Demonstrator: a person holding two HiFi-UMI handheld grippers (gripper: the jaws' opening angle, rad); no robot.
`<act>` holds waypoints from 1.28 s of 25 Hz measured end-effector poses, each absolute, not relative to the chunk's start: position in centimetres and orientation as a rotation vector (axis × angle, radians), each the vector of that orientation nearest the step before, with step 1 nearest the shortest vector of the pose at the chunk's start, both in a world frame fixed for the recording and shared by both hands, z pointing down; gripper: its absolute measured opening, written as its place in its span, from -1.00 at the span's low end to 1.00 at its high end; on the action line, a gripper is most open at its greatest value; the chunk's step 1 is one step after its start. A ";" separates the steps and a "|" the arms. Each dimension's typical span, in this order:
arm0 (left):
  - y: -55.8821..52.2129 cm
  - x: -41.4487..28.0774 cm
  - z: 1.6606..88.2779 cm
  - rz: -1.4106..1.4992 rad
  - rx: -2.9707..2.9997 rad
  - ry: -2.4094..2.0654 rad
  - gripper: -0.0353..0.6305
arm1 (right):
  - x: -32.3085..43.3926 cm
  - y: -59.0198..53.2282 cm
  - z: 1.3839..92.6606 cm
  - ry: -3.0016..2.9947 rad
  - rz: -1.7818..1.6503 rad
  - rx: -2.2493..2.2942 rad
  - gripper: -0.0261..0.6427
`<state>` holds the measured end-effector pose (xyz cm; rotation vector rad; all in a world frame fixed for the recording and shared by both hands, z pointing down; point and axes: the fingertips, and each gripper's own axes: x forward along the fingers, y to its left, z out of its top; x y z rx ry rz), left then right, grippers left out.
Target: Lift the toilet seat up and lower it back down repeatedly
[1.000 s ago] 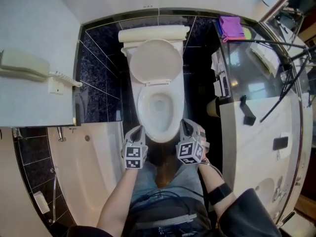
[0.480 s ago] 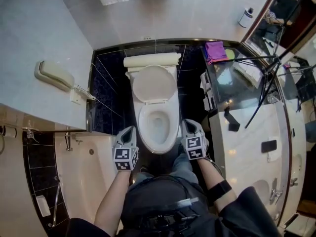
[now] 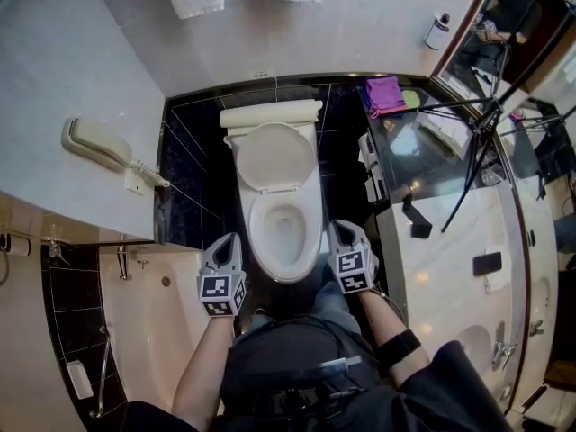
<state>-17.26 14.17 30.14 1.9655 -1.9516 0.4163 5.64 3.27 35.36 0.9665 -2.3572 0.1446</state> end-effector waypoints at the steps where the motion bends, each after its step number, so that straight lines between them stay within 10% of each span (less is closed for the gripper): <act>1: 14.1 -17.1 30.2 0.417 1.967 -1.952 -0.89 | 5.7 3.2 35.4 -2.356 0.144 0.966 -0.84; 15: 12.7 -16.3 30.4 0.433 2.017 -1.941 -0.89 | 6.0 1.4 36.6 -2.344 0.223 0.974 -0.83; 32: 11.1 -15.0 39.4 0.533 1.996 -1.875 -0.89 | 7.5 2.5 54.3 -2.226 0.796 0.955 -0.33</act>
